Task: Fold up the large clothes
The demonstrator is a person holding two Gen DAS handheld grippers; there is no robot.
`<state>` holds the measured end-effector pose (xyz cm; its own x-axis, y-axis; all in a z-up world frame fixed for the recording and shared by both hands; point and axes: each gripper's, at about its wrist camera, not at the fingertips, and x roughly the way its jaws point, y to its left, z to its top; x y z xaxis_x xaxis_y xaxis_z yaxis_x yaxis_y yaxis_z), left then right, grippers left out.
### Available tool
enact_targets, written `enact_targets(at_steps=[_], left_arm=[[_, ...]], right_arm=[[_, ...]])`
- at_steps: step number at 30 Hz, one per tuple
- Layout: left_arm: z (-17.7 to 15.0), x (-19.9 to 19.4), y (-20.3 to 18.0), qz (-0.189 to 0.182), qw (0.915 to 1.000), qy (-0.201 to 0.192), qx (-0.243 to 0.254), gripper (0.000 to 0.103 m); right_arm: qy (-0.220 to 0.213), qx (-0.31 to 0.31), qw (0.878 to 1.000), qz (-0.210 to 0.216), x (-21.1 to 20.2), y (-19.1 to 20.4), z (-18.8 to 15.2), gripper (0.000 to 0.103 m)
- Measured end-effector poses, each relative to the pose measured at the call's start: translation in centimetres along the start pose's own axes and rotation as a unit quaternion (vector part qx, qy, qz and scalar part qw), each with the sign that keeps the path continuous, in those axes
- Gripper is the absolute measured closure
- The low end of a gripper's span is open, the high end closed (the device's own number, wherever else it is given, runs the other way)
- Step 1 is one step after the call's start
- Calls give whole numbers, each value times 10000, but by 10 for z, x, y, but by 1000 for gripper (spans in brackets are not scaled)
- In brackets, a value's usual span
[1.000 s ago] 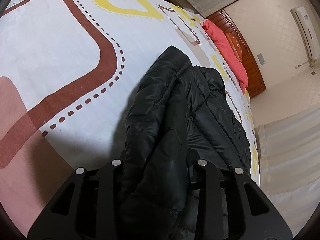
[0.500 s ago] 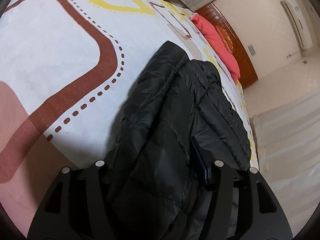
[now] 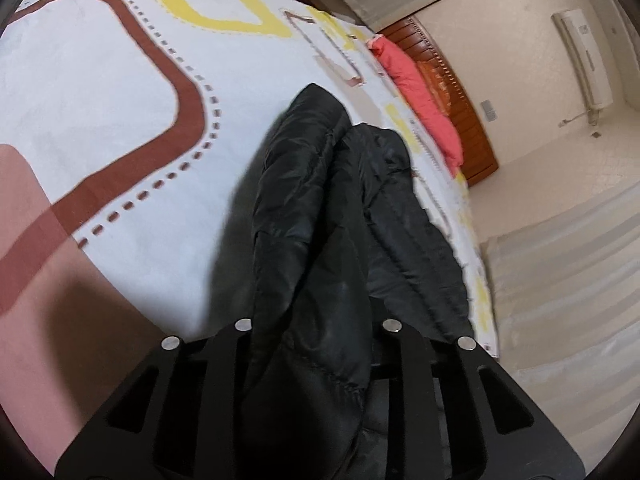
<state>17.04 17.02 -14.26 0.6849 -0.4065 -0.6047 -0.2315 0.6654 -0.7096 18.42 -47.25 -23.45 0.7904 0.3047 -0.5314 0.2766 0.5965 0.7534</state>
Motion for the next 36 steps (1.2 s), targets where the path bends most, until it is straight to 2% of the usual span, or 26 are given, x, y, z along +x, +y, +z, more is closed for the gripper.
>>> enact_targets(at_steps=[4,9,13,18,28,36], left_arm=[[-4,-12,-29,-395,9991,-70,155,80],[-20,-12,-82,-898,9946,83,504,81],[-40,1,-112,-1058,9909,295,775,81],[-66,19,-151,-1046,9867,507,1140,81],[-127,58,-226,-1116,9675,953,2058,81],[-175,110,-246,-683,9517,1249,2721,81]], right_arm=[[-55,-92,9999,-54,-2,2,-6,64],[-97,-134,9998,-73,-11,1,-16,64],[-113,-133,9998,-56,-11,0,-16,65],[-136,-130,9998,-26,-16,0,-21,66],[-167,-92,9998,105,-21,-1,-25,67],[-157,-12,9996,220,-23,-4,-29,69]])
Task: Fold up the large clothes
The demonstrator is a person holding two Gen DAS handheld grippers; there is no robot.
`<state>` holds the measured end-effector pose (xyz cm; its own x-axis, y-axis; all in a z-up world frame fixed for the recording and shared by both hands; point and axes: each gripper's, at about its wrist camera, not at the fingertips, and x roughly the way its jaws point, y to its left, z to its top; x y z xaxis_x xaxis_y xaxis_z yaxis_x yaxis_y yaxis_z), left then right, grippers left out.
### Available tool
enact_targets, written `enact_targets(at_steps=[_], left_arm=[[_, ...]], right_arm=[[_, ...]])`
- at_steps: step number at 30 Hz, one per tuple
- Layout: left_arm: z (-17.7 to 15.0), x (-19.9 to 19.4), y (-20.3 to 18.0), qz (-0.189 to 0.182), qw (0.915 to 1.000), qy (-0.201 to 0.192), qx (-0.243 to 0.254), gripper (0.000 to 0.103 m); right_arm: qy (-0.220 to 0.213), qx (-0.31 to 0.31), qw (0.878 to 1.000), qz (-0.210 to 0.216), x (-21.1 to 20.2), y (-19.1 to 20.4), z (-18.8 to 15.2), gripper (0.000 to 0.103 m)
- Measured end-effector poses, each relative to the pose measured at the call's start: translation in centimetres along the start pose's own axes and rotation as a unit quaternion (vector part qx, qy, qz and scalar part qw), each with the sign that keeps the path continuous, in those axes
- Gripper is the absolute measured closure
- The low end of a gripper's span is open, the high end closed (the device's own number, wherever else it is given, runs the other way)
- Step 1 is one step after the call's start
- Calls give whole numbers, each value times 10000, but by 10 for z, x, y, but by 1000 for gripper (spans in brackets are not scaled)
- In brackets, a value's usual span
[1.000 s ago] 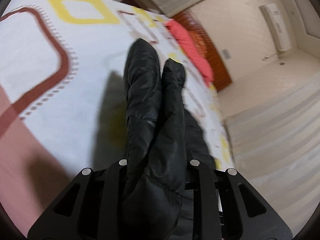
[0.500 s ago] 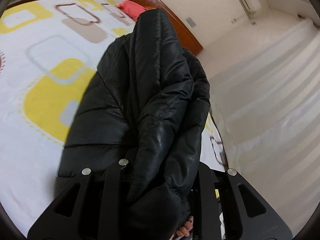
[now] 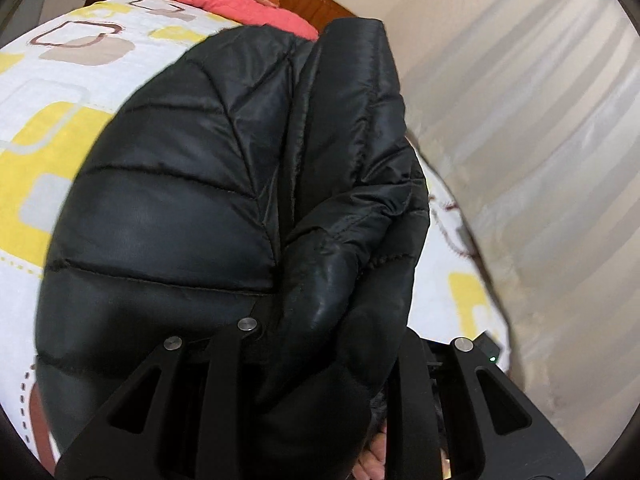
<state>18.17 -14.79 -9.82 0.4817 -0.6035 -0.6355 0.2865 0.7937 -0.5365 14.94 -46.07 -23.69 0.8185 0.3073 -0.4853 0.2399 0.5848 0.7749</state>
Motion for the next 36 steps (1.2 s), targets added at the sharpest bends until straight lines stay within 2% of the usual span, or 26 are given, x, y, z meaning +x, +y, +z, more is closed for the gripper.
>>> enact_targets(at_steps=[5,14,19,29,36], left_arm=[[-3,32,-9,241,9991,203,276,81],[-3,63,-10,476,9963,188,694,81],[-1,65,-21,538,9946,142,878,81],[-26,60,-28,549,9938,94,958,81],[-28,56,-37,619,9917,93,1120,81]], right_arm=[[3,43,10000,68,0,-2,-1,69],[0,98,9999,140,1,-5,0,70],[-3,78,9999,116,2,-5,0,70],[5,70,10000,62,2,-2,1,70],[76,49,10000,-19,3,2,1,68]])
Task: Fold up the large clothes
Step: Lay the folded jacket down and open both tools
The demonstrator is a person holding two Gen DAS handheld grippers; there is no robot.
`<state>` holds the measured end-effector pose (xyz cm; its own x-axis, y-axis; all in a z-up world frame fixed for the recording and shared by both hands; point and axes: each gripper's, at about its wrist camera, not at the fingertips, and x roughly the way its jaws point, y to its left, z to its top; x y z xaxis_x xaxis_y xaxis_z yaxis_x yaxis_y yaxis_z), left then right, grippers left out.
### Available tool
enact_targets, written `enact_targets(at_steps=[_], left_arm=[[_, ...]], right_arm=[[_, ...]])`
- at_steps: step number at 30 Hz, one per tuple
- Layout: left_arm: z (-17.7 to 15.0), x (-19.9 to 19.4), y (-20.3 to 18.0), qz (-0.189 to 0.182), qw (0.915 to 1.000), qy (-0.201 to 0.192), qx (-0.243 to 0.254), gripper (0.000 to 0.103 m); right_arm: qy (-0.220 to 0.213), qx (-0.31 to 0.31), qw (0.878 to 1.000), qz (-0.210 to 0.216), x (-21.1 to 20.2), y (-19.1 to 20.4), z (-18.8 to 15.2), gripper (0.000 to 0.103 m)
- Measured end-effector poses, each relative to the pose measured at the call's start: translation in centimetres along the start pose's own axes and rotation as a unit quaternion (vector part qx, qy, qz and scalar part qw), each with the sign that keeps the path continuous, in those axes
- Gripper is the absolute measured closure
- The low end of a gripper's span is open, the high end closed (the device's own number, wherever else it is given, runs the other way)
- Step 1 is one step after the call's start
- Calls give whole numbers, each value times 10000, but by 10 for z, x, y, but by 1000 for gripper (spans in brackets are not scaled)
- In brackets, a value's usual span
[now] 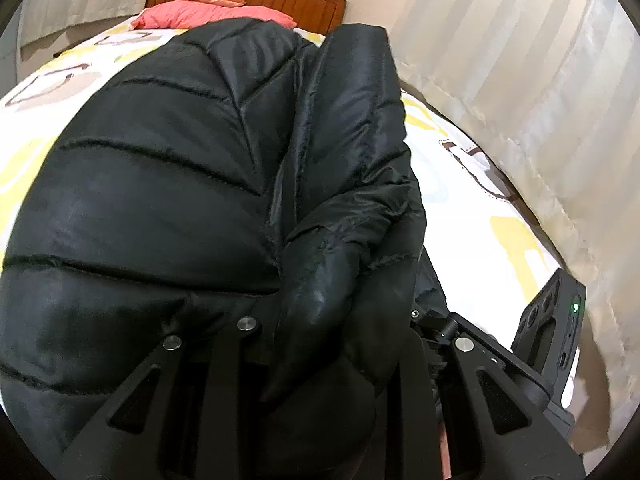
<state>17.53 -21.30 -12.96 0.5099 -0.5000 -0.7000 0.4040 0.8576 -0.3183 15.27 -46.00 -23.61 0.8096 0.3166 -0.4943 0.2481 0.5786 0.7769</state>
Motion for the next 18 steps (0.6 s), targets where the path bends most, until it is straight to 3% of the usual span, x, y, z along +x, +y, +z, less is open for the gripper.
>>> enact_targets(at_steps=[6,8,10,15,18], left_arm=[[4,-18,-8,11,9999,-38,110,73],[7,-28,-10,-49,9999,-71,104,64],[9,-42,-10,-297,9994,-150,-12,39],[14,-86,-9,-732,9963,-396,-208,34],[18,-116,14,-664,9944,-719,-404,29]], right_arm=[[157,-213,9989,-377,-6,13,4,58],[125,-364,9973,-619,-13,19,5,49],[30,-572,9946,-866,-24,28,6,45],[-74,-834,9906,-1080,-47,48,7,45],[-139,-949,9906,-971,-60,64,8,45]])
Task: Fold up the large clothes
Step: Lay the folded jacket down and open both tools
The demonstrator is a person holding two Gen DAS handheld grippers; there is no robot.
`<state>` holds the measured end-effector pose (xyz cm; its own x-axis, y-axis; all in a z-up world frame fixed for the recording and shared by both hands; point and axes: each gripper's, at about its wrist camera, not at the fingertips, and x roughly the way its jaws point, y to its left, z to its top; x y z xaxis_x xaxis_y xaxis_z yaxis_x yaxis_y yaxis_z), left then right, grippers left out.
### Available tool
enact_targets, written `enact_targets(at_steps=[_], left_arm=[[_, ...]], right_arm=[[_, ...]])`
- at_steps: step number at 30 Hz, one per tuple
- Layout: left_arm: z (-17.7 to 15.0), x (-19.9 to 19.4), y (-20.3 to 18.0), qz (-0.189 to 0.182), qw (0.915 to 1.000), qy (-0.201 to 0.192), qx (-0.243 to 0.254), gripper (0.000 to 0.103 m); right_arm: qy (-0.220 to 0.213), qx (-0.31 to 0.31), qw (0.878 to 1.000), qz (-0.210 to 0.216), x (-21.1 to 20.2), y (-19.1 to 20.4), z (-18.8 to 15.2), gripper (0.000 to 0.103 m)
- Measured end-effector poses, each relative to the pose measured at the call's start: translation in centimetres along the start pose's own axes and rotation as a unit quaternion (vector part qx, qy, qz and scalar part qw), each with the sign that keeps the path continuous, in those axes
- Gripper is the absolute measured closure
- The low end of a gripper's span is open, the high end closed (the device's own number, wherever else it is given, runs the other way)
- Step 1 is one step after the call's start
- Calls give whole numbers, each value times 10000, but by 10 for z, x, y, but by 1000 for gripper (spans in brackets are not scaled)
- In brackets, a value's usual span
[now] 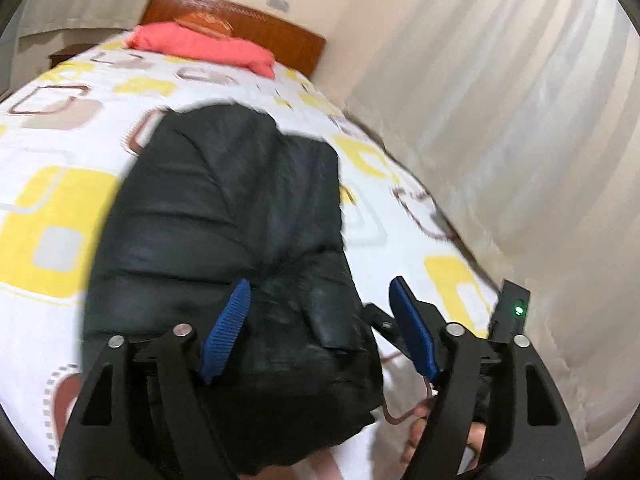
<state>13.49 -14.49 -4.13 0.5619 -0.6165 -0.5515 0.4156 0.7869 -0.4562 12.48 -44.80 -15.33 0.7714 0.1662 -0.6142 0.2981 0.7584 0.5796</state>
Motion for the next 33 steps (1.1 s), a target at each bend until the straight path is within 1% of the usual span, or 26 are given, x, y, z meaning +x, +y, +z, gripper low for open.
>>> enact_targets(at_steps=[2,4,6,7,9,11,13,17,19,20,21,22,24,27,28,30,31,33], left_arm=[[5,-13,21,154,9994,-186,-244,27],[10,-21,54,396,9966,-323,-640,25],[11,-22,91,596,9916,-305,-1107,25],[11,-22,111,678,9875,-313,-1386,25],[8,-19,134,824,9833,-237,-1604,25],[3,-14,152,922,9810,-89,-1704,25],[-2,-12,159,963,9795,-20,-1768,25],[-6,-4,159,822,9788,13,-1877,25],[-3,-1,160,780,9794,9,-1861,25],[-3,0,160,773,9798,8,-1846,25],[-2,3,162,763,9799,11,-1841,25],[-1,5,162,731,9798,12,-1860,25],[1,11,164,658,9791,36,-1924,25],[4,17,166,627,9796,65,-1907,24],[5,18,166,629,9797,71,-1900,24],[9,16,166,586,9800,77,-1899,24],[9,14,163,541,9804,78,-1894,24],[8,11,160,520,9814,68,-1846,24]], right_arm=[[6,-43,9998,172,-4,11,4,41],[13,-39,9995,305,-4,17,3,39],[90,-21,9991,422,4,27,5,39],[143,-31,9989,435,11,31,7,39],[257,-38,9988,427,25,36,9,39],[431,73,9978,502,36,36,11,39],[426,169,9974,554,37,36,15,39],[246,172,9979,570,28,36,19,39],[204,197,9974,657,25,36,23,39],[200,187,9972,700,25,38,25,38],[220,165,9970,723,26,40,26,34],[253,148,9967,751,30,42,27,33],[366,138,9964,757,38,44,25,33],[753,202,9927,915,59,46,21,33],[880,243,9907,1005,64,45,19,48],[872,207,9913,963,64,45,19,72],[781,120,9925,932,59,46,20,77],[582,3,9946,853,47,44,22,80]])
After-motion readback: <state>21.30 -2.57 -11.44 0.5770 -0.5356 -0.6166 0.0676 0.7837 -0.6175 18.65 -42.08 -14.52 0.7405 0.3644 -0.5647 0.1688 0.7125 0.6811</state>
